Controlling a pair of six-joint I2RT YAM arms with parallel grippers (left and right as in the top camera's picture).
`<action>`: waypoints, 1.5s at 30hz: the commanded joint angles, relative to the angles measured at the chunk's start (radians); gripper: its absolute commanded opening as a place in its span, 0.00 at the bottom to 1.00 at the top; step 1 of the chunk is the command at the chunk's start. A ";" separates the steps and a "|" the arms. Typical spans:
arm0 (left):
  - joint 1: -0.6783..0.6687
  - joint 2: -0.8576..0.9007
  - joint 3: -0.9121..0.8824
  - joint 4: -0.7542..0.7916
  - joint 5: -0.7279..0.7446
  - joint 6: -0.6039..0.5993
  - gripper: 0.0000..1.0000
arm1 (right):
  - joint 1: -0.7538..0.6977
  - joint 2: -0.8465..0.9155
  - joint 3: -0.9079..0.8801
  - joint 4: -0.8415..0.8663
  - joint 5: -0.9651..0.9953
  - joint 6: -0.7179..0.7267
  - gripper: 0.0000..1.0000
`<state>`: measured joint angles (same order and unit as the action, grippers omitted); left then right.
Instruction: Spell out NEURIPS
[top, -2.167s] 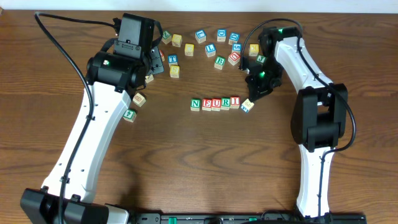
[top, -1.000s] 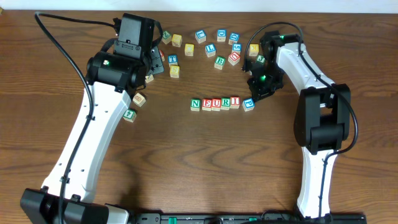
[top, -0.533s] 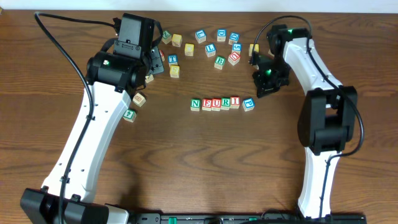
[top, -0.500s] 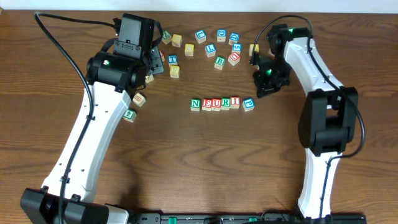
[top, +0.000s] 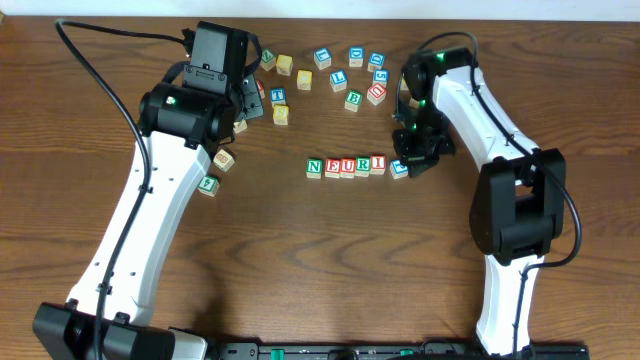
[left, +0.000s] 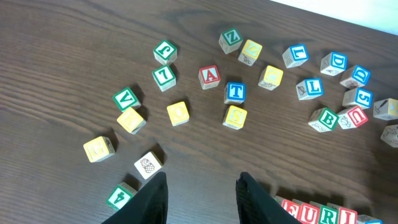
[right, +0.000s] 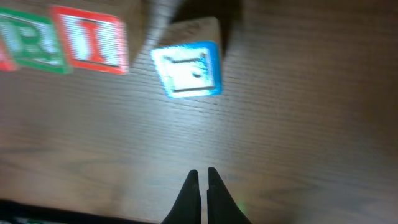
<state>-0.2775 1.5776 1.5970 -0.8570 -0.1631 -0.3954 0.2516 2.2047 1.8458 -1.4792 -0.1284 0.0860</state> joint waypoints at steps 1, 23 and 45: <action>0.002 0.005 -0.008 -0.002 -0.003 0.006 0.36 | -0.002 -0.007 -0.050 0.019 0.040 0.056 0.01; 0.002 0.005 -0.008 -0.002 -0.003 0.006 0.36 | -0.002 -0.007 -0.140 0.251 0.048 0.146 0.01; 0.002 0.005 -0.008 -0.002 -0.003 0.006 0.36 | -0.001 -0.007 -0.140 0.409 0.103 0.080 0.07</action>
<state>-0.2775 1.5776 1.5970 -0.8570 -0.1635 -0.3954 0.2512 2.2047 1.7107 -1.0790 -0.0429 0.1898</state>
